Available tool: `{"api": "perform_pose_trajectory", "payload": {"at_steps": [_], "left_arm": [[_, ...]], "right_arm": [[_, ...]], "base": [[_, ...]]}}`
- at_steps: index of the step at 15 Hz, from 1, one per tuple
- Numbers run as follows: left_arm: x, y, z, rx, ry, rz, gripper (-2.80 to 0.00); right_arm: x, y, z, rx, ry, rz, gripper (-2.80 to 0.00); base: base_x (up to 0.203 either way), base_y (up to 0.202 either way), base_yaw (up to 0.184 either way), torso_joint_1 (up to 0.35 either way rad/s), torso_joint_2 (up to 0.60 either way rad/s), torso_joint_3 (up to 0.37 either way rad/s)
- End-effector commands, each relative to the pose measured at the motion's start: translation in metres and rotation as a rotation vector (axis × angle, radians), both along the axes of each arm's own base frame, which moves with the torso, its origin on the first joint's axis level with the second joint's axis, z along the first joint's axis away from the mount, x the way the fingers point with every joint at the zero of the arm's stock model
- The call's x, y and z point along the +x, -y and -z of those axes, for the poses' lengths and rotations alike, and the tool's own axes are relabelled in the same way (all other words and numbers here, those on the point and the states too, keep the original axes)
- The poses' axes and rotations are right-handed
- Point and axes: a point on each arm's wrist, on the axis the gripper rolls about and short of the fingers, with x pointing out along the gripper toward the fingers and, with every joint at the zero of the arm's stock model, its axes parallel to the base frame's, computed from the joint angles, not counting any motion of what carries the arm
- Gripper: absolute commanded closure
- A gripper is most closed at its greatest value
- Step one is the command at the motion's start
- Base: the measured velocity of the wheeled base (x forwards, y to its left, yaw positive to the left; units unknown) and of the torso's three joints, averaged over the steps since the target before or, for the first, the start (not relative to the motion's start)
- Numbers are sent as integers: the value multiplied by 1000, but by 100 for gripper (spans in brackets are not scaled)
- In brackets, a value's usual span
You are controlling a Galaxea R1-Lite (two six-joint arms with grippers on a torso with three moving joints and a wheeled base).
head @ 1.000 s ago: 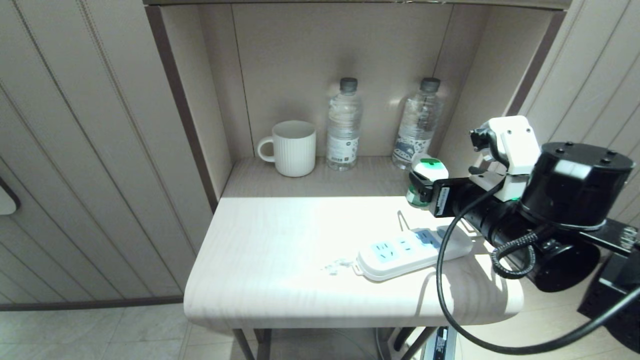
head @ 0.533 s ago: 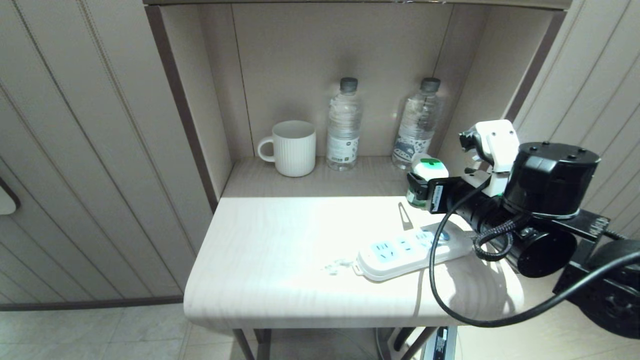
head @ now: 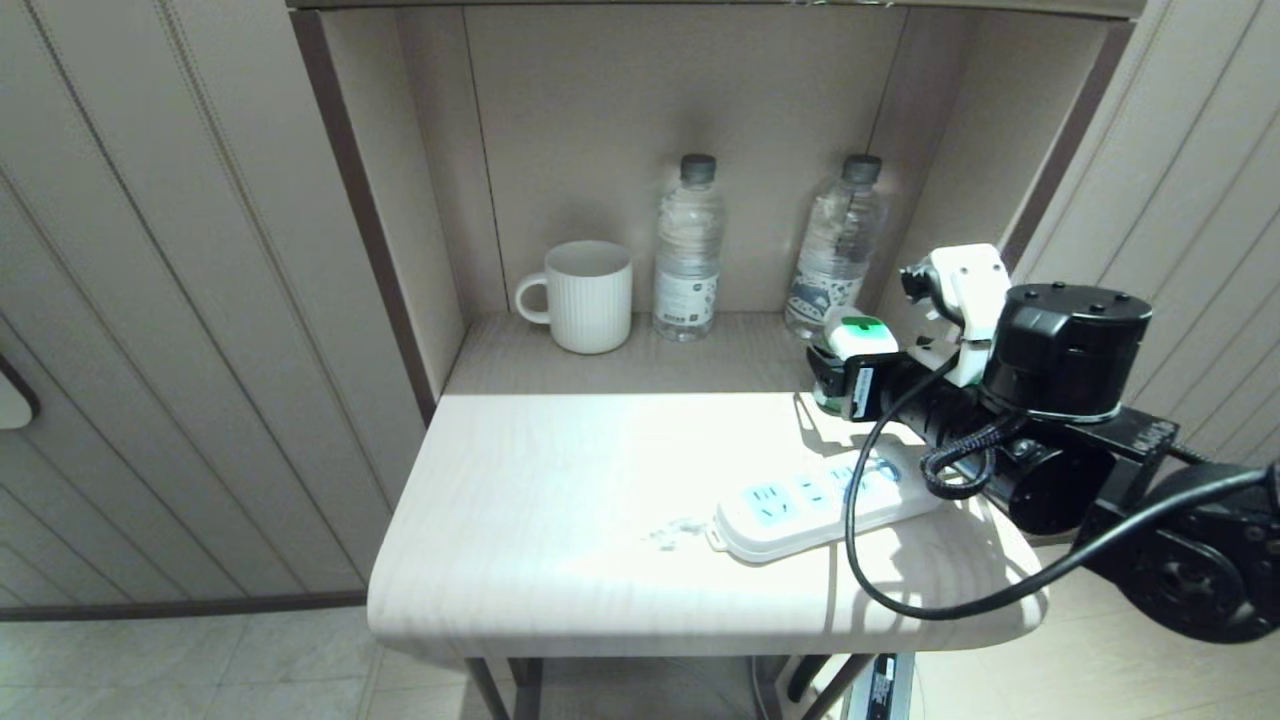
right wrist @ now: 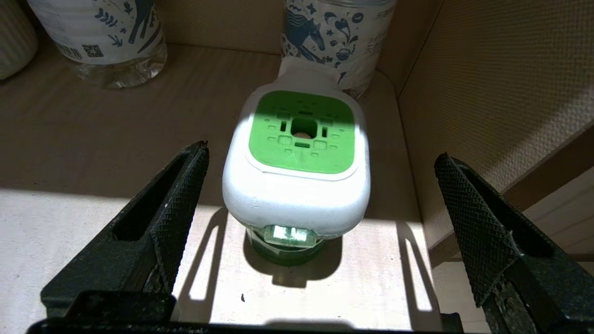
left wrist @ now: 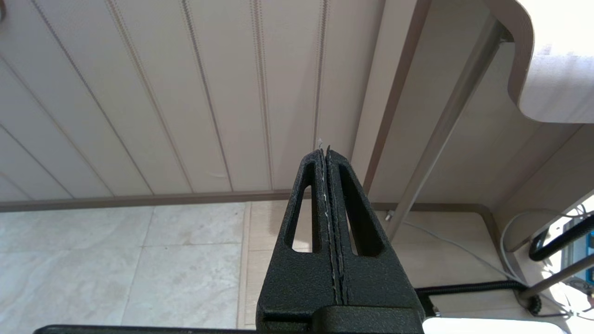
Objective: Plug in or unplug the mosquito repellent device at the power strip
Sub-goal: Pick up the mosquito repellent liquid
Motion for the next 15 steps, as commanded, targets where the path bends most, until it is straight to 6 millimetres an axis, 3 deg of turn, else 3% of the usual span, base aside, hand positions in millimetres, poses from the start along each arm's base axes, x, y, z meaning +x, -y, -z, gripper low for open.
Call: {"api": "perform_pose_trajectory", "payload": {"at_steps": [1, 9, 15], "left_arm": [[0, 0, 0, 0, 0, 0, 0], [0, 0, 0, 0, 0, 0, 0], [0, 0, 0, 0, 0, -1, 0]], "right_arm": [[4, -4, -2, 6, 13, -1, -280], [11, -7, -10, 15, 42, 0, -280], [9, -8, -3, -3, 23, -1, -280]], "base": [[0, 0, 0, 0, 0, 0], [0, 0, 0, 0, 0, 0], [0, 0, 0, 0, 0, 0]]}}
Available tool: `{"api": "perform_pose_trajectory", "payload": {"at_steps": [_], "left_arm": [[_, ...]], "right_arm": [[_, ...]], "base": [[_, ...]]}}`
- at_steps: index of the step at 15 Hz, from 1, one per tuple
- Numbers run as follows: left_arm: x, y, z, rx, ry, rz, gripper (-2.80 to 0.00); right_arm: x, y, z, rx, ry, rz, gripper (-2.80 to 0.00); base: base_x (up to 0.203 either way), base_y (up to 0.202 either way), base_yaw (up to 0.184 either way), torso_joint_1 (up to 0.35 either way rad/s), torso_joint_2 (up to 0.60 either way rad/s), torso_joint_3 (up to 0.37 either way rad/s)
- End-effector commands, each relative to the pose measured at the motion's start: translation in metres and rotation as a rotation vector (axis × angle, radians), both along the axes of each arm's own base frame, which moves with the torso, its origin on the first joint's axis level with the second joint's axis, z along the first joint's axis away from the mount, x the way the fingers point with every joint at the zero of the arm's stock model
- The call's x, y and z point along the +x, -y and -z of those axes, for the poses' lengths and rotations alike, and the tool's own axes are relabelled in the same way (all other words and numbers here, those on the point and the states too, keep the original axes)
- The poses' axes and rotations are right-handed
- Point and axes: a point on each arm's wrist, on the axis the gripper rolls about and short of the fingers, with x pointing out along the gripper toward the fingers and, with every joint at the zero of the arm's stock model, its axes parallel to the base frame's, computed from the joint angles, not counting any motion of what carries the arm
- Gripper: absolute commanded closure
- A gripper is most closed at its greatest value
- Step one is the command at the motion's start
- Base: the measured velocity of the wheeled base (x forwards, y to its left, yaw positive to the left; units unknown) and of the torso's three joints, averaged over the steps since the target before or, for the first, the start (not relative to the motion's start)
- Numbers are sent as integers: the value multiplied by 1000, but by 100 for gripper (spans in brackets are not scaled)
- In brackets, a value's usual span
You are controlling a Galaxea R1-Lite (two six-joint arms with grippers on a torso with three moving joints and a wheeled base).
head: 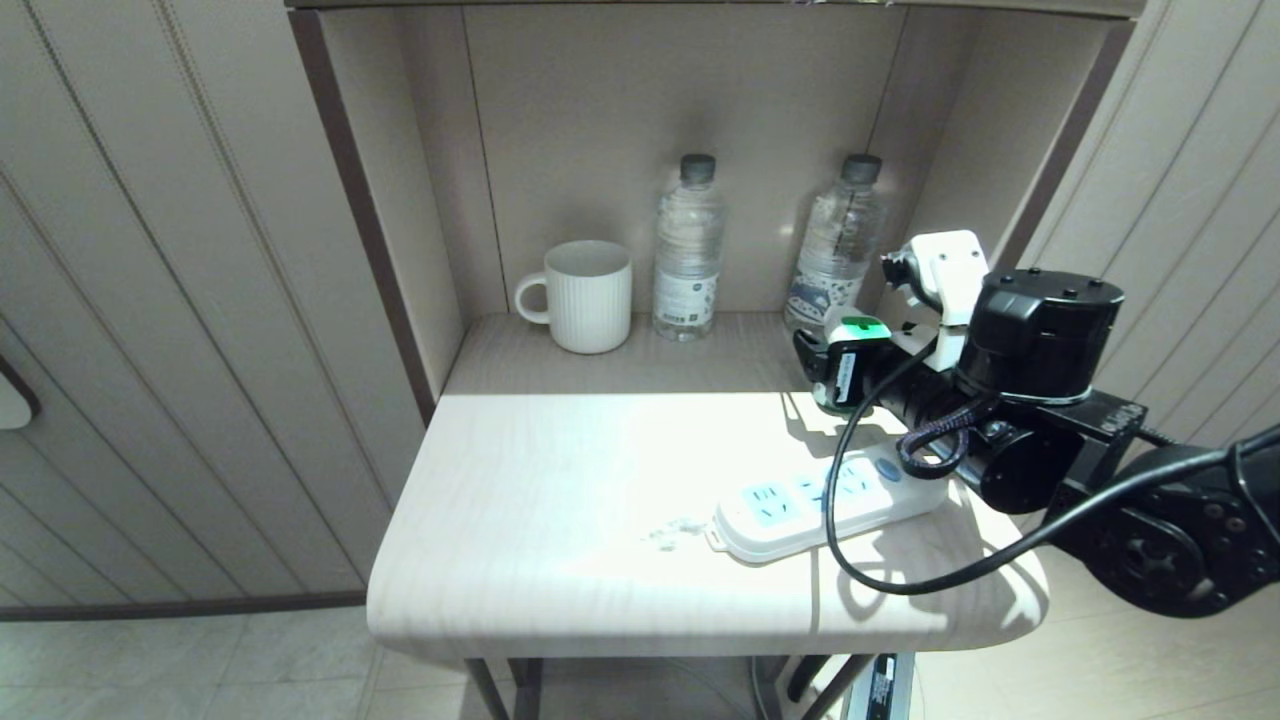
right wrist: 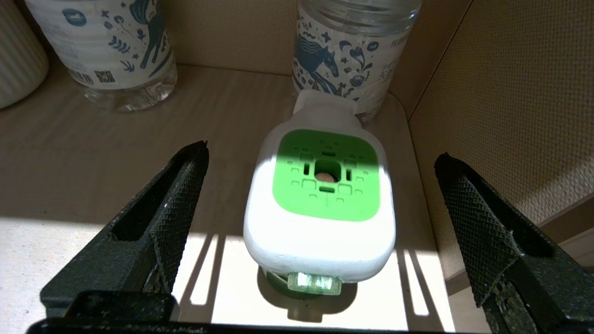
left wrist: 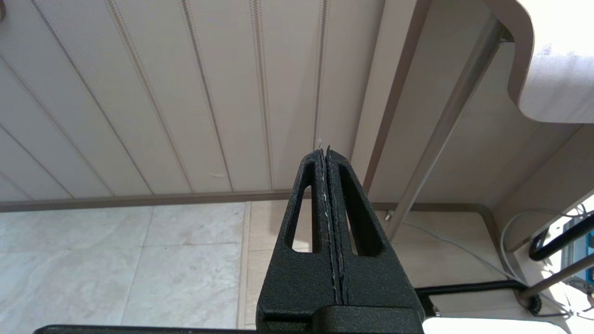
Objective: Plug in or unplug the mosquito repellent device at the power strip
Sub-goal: Pick up the mosquito repellent liquid
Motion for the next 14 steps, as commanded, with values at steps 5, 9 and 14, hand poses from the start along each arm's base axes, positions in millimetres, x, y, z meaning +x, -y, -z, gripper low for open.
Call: {"api": "perform_pose_trajectory", "payload": {"at_steps": [5, 9, 14], "left_arm": [[0, 0, 0, 0, -1, 0, 0], [0, 0, 0, 0, -1, 0, 0], [0, 0, 0, 0, -1, 0, 0]], "right_arm": [[0, -1, 7, -4, 59, 4, -280], [3, -3, 13, -18, 63, 6, -280], [6, -4, 14, -17, 61, 6, -280]], "base": [[0, 0, 0, 0, 0, 0], [0, 0, 0, 0, 0, 0], [0, 0, 0, 0, 0, 0]]}}
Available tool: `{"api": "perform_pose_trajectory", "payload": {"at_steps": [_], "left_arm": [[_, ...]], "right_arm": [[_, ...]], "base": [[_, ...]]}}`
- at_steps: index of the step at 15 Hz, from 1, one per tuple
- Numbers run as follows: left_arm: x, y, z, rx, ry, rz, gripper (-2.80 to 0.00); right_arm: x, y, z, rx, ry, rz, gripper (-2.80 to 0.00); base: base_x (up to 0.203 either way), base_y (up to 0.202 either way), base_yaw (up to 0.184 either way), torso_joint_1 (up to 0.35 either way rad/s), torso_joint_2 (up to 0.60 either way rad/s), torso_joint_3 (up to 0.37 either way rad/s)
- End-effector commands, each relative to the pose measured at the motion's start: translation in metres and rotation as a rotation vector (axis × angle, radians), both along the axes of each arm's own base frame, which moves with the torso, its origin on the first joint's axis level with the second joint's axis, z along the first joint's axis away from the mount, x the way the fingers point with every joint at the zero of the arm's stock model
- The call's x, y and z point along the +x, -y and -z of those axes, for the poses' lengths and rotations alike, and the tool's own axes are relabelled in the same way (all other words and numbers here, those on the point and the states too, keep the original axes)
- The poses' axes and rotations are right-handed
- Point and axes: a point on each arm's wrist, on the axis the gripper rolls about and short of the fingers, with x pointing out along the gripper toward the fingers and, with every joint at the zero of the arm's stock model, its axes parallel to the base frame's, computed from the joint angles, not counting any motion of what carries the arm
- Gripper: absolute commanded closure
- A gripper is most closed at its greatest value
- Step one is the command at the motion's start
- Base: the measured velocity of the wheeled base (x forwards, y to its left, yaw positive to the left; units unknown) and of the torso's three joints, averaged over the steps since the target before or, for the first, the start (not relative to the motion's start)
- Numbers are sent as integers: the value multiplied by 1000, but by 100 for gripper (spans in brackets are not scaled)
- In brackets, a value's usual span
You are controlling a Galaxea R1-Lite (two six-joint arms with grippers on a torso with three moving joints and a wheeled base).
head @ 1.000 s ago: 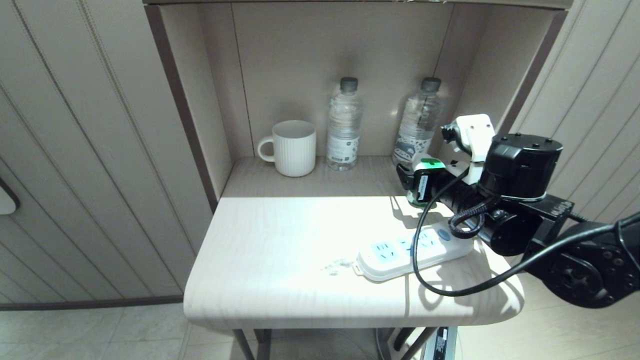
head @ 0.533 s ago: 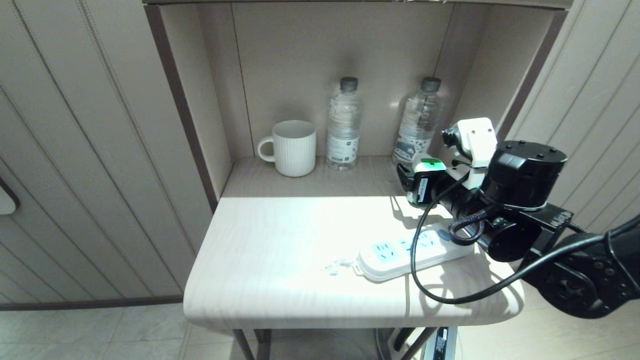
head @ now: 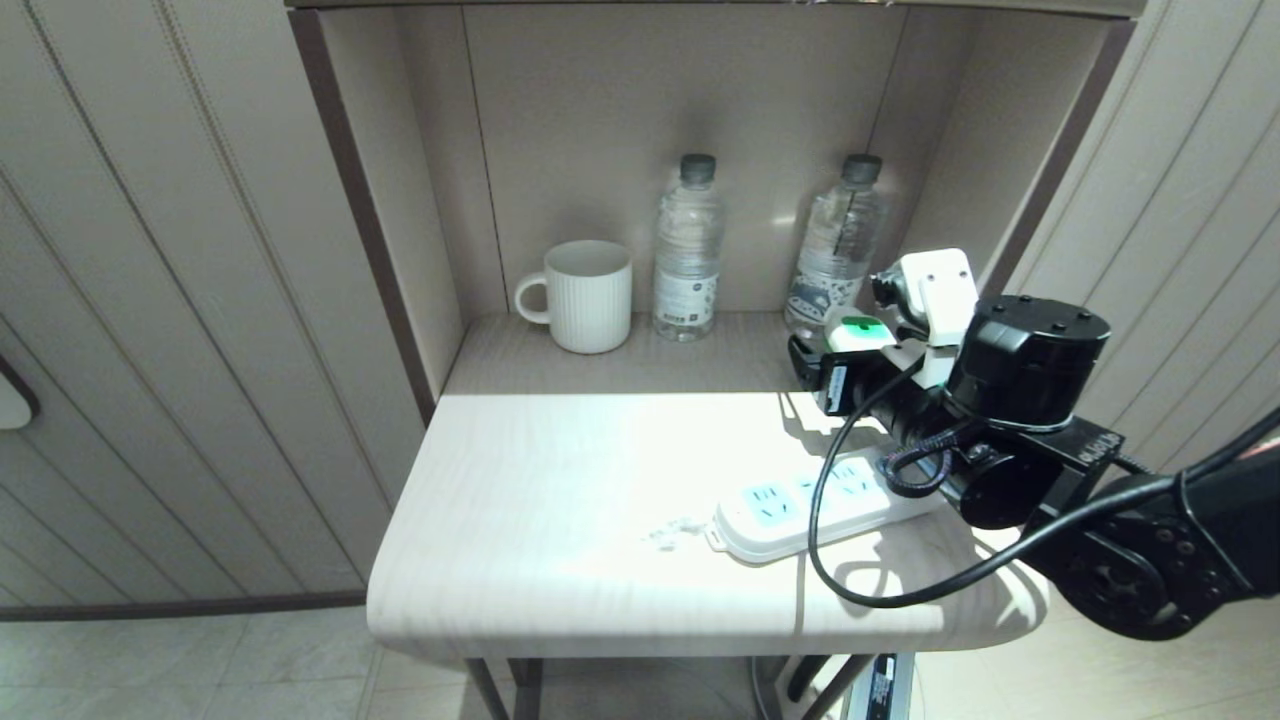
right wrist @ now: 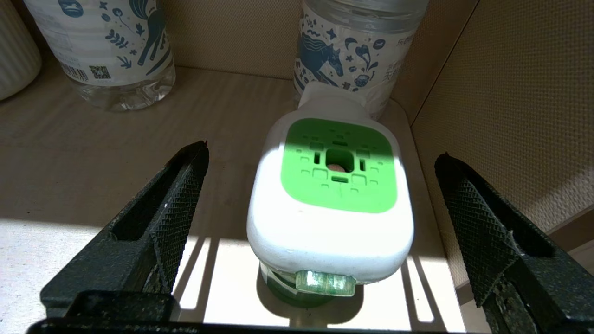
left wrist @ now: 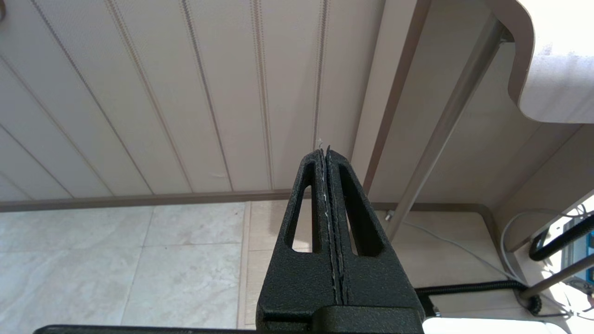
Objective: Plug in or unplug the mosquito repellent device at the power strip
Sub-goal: Pick up the mosquito repellent liquid
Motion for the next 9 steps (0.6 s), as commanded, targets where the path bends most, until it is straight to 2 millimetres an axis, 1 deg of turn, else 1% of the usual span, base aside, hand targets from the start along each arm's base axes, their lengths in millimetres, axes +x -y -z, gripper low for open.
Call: {"api": "perform_pose_trajectory", "payload": {"at_steps": [1, 4, 5, 6, 9], "left_arm": [[0, 0, 0, 0, 0, -1, 0], [0, 0, 0, 0, 0, -2, 0], [0, 0, 0, 0, 0, -1, 0], [0, 0, 0, 0, 0, 0, 0], [0, 0, 0, 0, -2, 0, 0]], "right_arm": [[2, -1, -1, 3, 9, 3, -280], [2, -1, -2, 5, 12, 5, -280], [2, -1, -3, 5, 11, 6, -77], [2, -1, -3, 6, 14, 6, 0], [2, -1, -3, 3, 12, 6, 0]], "base": [[0, 0, 0, 0, 0, 0], [0, 0, 0, 0, 0, 0], [0, 0, 0, 0, 0, 0], [0, 0, 0, 0, 0, 0], [0, 0, 0, 0, 0, 0]]}}
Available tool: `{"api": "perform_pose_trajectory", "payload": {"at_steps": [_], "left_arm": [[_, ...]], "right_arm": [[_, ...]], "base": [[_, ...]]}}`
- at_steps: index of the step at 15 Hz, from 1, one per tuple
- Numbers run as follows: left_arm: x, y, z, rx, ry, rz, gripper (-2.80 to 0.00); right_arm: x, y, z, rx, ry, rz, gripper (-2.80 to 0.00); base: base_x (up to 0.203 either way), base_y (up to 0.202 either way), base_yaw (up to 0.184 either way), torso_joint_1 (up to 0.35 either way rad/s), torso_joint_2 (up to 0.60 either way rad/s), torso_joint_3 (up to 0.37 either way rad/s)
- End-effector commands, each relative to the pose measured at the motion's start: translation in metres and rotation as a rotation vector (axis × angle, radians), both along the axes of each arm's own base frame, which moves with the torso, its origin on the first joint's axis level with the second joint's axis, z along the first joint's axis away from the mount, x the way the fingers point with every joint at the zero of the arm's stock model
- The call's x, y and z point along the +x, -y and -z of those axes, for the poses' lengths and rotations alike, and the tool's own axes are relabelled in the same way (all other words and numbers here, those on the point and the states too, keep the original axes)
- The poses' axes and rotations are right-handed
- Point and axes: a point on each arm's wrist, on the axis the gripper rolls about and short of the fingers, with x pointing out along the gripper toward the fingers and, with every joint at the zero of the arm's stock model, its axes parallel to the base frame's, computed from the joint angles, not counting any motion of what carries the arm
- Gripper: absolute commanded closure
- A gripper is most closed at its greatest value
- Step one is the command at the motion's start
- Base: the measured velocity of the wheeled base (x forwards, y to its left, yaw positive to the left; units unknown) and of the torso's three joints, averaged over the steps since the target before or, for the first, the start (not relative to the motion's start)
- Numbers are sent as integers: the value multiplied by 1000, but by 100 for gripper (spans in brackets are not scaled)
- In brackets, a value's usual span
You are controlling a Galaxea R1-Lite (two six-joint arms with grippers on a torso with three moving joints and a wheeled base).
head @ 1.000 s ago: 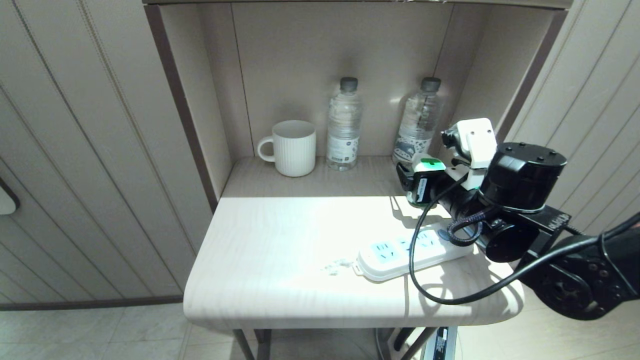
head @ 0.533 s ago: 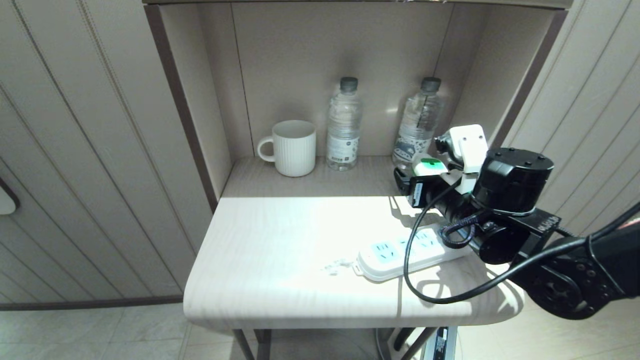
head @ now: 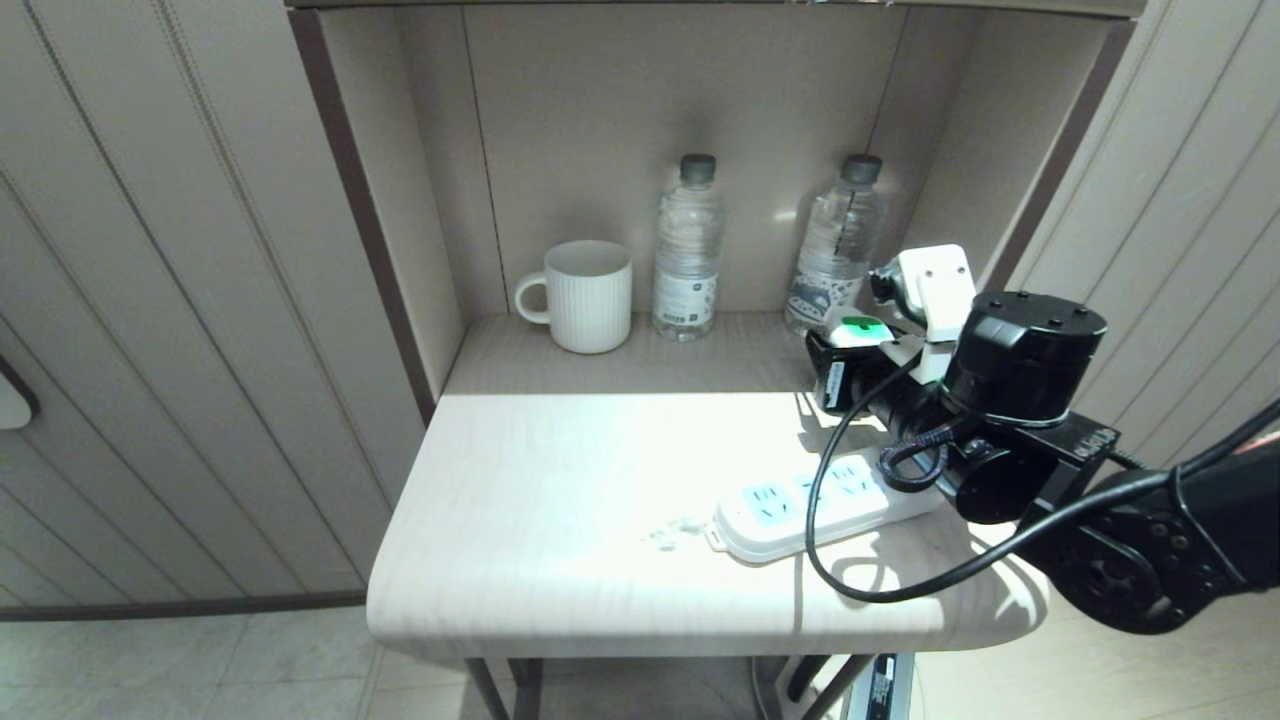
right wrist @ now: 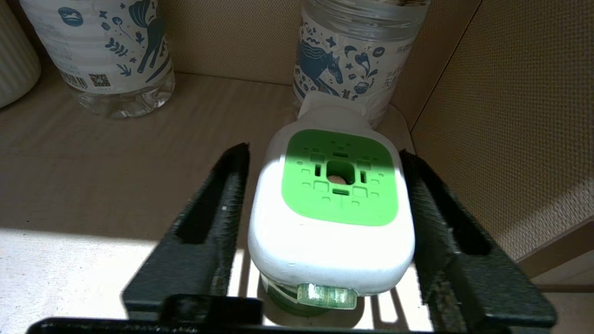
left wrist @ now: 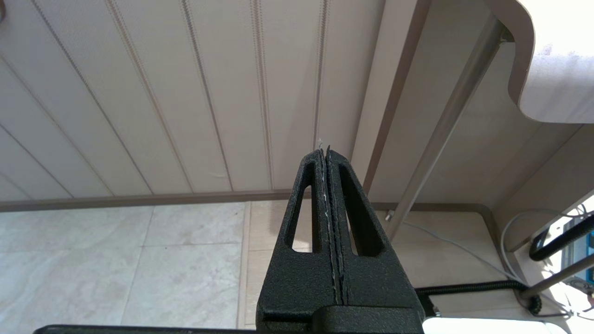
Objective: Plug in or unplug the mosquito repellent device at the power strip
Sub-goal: Pick up the mosquito repellent liquid
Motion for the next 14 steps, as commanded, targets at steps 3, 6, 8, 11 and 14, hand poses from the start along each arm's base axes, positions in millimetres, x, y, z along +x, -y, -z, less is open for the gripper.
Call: {"api": "perform_pose_trajectory", "payload": {"at_steps": [3, 6, 8, 11, 14], "left_arm": [[0, 0, 0, 0, 0, 0, 0], [0, 0, 0, 0, 0, 0, 0], [0, 0, 0, 0, 0, 0, 0], [0, 0, 0, 0, 0, -1, 0], [0, 0, 0, 0, 0, 0, 0]], "right_arm": [[2, 2, 2, -4, -2, 10, 0], [2, 2, 0, -2, 2, 10, 0], [0, 3, -8, 5, 18, 10, 0], [-6, 5, -24, 9, 29, 22, 0], [-26, 13, -56, 16, 41, 19, 0]], "base": [[0, 0, 0, 0, 0, 0], [0, 0, 0, 0, 0, 0], [0, 0, 0, 0, 0, 0], [0, 0, 0, 0, 0, 0], [0, 0, 0, 0, 0, 0]]}}
